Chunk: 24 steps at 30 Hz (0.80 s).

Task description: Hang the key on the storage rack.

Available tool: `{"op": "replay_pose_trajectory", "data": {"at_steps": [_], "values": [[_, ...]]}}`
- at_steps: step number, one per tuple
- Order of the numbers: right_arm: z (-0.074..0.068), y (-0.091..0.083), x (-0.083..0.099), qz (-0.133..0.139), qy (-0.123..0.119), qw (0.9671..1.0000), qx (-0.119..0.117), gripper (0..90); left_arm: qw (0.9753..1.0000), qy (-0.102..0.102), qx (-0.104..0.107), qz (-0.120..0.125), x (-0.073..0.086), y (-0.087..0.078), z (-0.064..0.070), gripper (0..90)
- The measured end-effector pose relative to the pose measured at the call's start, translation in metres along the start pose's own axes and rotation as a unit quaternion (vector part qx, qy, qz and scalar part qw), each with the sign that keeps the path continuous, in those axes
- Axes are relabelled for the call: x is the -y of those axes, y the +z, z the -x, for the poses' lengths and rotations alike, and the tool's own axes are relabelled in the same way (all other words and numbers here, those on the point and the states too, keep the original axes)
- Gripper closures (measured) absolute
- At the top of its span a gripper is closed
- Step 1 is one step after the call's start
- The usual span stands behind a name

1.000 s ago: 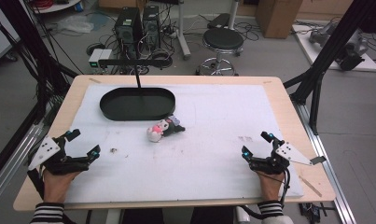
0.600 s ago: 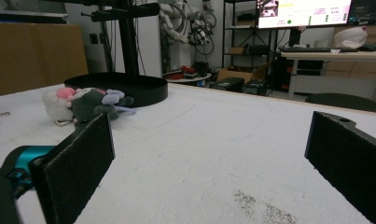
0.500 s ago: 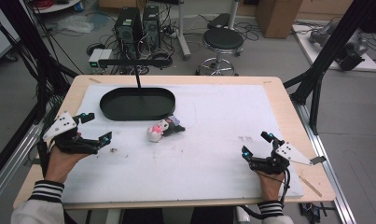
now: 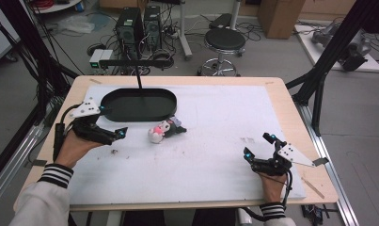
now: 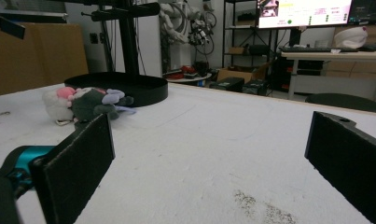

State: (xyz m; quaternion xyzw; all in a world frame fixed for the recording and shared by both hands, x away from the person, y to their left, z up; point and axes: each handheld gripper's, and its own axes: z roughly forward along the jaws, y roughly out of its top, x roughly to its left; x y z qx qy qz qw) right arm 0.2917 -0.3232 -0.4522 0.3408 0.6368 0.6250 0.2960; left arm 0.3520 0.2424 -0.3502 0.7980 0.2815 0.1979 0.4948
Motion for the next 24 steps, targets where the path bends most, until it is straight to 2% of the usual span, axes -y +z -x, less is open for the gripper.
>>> {"op": "replay_pose_trajectory", "data": {"at_steps": [10, 18, 21, 24], "values": [[0.0, 0.0, 0.0, 0.0, 0.0, 1.0, 0.0, 0.3, 0.9986, 0.027, 0.02, -0.041, -0.022, 0.026, 0.006, 1.7], [0.001, 0.0, 0.0, 0.003, -0.005, 1.0, 0.001, 0.3, 0.9952, 0.042, 0.031, -0.083, -0.033, 0.051, 0.009, 1.7], [0.001, 0.0, 0.0, 0.003, -0.005, 1.0, 0.001, 0.3, 0.9946, 0.041, 0.034, -0.09, -0.035, 0.059, 0.011, 1.7], [0.001, 0.0, 0.0, 0.003, -0.004, 1.0, 0.001, 0.3, 0.9926, 0.045, 0.035, -0.107, -0.037, 0.066, 0.012, 1.7]]}}
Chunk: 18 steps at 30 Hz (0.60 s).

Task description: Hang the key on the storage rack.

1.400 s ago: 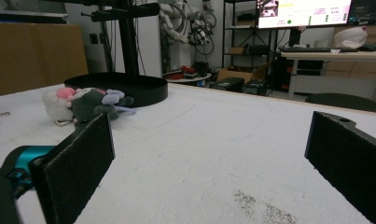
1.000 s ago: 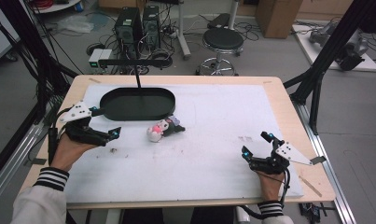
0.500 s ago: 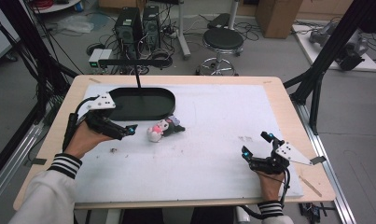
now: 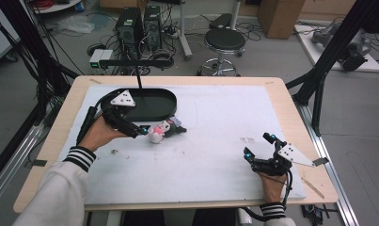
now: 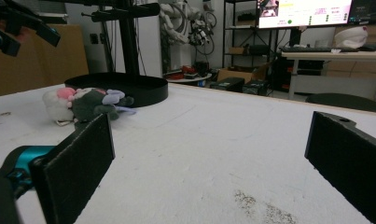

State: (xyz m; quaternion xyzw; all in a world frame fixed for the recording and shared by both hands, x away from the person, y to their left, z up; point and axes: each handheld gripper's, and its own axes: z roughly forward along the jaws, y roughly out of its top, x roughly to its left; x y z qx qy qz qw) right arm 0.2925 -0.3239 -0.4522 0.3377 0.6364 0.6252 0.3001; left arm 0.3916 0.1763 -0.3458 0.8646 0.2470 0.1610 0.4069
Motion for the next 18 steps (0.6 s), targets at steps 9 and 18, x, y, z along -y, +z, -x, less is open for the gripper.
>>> {"op": "replay_pose_trajectory", "data": {"at_steps": [9, 18], "values": [[0.0, 0.0, 0.0, 0.001, 0.003, 1.0, 0.0, 0.3, 0.9992, 0.002, 0.011, -0.039, -0.011, 0.02, 0.0, 1.7], [0.0, 0.0, 0.0, 0.001, 0.004, 1.0, 0.0, 0.3, 0.9968, 0.005, 0.018, -0.077, -0.017, 0.04, 0.003, 1.7]]}}
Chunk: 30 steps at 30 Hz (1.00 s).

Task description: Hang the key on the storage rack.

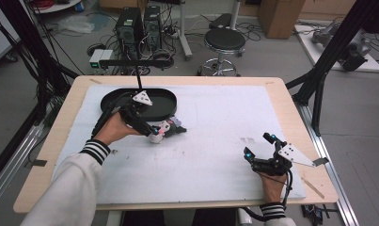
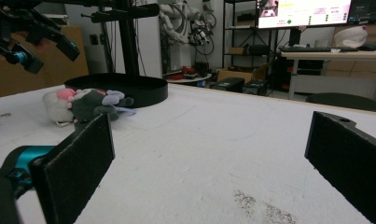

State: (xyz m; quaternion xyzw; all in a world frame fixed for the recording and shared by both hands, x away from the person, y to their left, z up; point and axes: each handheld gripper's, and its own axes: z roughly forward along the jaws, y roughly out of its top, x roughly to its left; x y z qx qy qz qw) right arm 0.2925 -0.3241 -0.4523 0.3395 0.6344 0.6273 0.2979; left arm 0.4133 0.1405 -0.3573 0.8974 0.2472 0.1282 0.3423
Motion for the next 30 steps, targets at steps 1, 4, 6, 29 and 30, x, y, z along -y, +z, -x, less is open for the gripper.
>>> {"op": "replay_pose_trajectory", "data": {"at_steps": [1, 4, 6, 29, 30], "values": [[0.0, 0.0, 0.0, 0.0, 0.0, 1.0, 0.0, 0.3, 1.0, -0.001, 0.002, -0.004, 0.0, 0.002, 0.0, 1.7], [0.0, 0.0, 0.0, 0.0, 0.0, 1.0, 0.0, 0.3, 0.9998, -0.002, 0.002, -0.02, 0.0, 0.009, -0.001, 1.7], [0.0, 0.0, 0.0, -0.002, 0.0, 1.0, 0.0, 0.3, 0.9994, -0.003, 0.001, -0.036, 0.001, 0.015, -0.001, 1.7], [0.0, 0.0, 0.0, -0.002, 0.003, 1.0, 0.0, 0.3, 0.9892, -0.029, 0.021, -0.143, 0.0, 0.047, 0.007, 1.7], [0.0, -0.001, 0.0, -0.002, 0.005, 1.0, 0.0, 0.3, 0.9885, -0.026, 0.021, -0.148, 0.0, 0.047, 0.007, 1.7]]}}
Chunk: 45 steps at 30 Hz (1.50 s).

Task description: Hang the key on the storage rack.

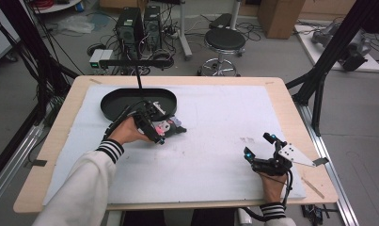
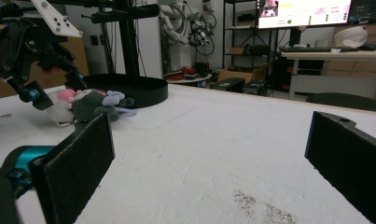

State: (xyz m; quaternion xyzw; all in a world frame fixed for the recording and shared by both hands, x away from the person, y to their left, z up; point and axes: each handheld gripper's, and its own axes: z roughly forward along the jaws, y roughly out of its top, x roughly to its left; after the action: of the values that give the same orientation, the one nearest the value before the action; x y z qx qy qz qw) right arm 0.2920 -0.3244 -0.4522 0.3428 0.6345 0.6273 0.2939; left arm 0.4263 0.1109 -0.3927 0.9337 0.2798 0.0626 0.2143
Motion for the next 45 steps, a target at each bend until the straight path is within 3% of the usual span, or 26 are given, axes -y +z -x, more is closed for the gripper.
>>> {"op": "replay_pose_trajectory", "data": {"at_steps": [9, 15, 22, 24, 26, 37, 45], "values": [[0.0, 0.0, 0.0, 0.002, 0.001, 1.0, 0.0, 0.3, 0.9996, -0.007, 0.001, -0.026, 0.0, 0.007, 0.0, 2.6], [0.0, 0.0, 0.0, 0.002, 0.002, 1.0, 0.001, 0.3, 0.9993, -0.009, -0.002, -0.037, -0.001, 0.009, 0.001, 10.5], [0.0, 0.0, 0.0, 0.002, 0.001, 1.0, 0.0, 0.3, 0.9987, -0.009, -0.002, -0.05, -0.001, 0.01, 0.001, 30.7], [0.0, 0.0, 0.0, 0.002, 0.001, 1.0, 0.0, 0.3, 0.9985, -0.006, 0.0, -0.054, -0.001, 0.01, 0.002, 43.6], [0.0, 0.0, 0.0, 0.001, 0.002, 1.0, 0.0, 0.3, 0.9982, -0.004, -0.007, -0.059, -0.002, 0.011, 0.004, 49.0], [0.001, 0.0, 0.0, 0.004, -0.002, 1.0, 0.001, 0.3, 0.9982, -0.005, -0.023, -0.055, -0.002, 0.007, 0.008, 55.5], [0.0, 0.0, 0.0, 0.001, 0.003, 1.0, 0.0, 0.3, 0.9995, -0.008, -0.025, -0.017, -0.001, -0.005, 0.007, 56.0]]}}
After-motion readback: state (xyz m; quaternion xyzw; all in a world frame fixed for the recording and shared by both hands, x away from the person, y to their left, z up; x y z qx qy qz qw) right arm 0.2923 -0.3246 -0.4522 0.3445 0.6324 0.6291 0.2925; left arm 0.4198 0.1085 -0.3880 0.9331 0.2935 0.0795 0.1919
